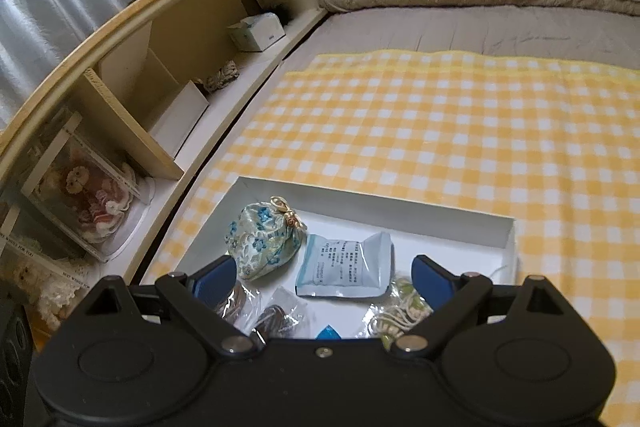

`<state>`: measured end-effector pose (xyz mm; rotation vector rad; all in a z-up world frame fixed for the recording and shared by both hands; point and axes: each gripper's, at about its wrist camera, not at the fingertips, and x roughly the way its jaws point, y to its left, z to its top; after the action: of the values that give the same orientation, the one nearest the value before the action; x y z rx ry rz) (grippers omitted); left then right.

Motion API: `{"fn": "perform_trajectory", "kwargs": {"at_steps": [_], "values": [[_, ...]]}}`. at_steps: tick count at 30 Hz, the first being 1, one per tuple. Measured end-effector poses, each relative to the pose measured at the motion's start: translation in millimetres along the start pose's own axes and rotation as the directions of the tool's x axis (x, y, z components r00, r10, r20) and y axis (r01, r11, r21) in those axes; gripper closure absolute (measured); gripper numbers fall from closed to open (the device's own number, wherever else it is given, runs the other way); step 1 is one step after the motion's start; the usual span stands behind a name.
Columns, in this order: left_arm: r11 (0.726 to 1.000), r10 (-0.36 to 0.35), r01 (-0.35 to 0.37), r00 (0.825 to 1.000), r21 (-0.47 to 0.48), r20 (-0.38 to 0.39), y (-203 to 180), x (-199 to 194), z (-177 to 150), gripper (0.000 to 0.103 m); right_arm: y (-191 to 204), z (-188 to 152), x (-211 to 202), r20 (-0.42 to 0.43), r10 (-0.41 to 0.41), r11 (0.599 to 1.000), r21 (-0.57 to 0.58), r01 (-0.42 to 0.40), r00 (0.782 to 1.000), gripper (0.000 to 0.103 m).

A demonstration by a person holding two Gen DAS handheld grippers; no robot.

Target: Organize soft objects

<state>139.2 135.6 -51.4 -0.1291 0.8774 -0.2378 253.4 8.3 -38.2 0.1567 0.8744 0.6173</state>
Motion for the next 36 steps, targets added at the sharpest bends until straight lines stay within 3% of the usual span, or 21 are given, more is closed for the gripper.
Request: {"fn": "perform_trajectory", "kwargs": {"at_steps": [9, 16, 23, 30, 36], "values": [[1.0, 0.026, -0.026, 0.996, -0.006, 0.089, -4, -38, -2, 0.015, 5, -11, -50, 0.078, -0.015, 0.999, -0.029, 0.017, 0.997, 0.008], [0.999, 0.052, -0.049, 0.981, -0.019, 0.185, -4, -72, -4, 0.0, 1, -25, -91, 0.138, -0.035, 0.997, -0.062, 0.043, 0.99, 0.008], [0.995, 0.095, -0.084, 0.958, -0.053, 0.269, -11, -106, -11, 0.0, -11, -43, -133, 0.207, -0.063, 0.996, -0.054, 0.076, 0.976, 0.005], [0.992, 0.127, -0.12, 0.926, -0.041, 0.355, -27, -137, -25, 0.0, -12, -67, -174, 0.302, -0.127, 0.983, -0.092, 0.162, 0.945, 0.002], [0.989, 0.141, -0.144, 0.909, -0.023, 0.393, -42, -149, -43, 0.0, -18, -100, -193, 0.325, -0.164, 0.983, -0.021, 0.181, 0.931, 0.0]]}}
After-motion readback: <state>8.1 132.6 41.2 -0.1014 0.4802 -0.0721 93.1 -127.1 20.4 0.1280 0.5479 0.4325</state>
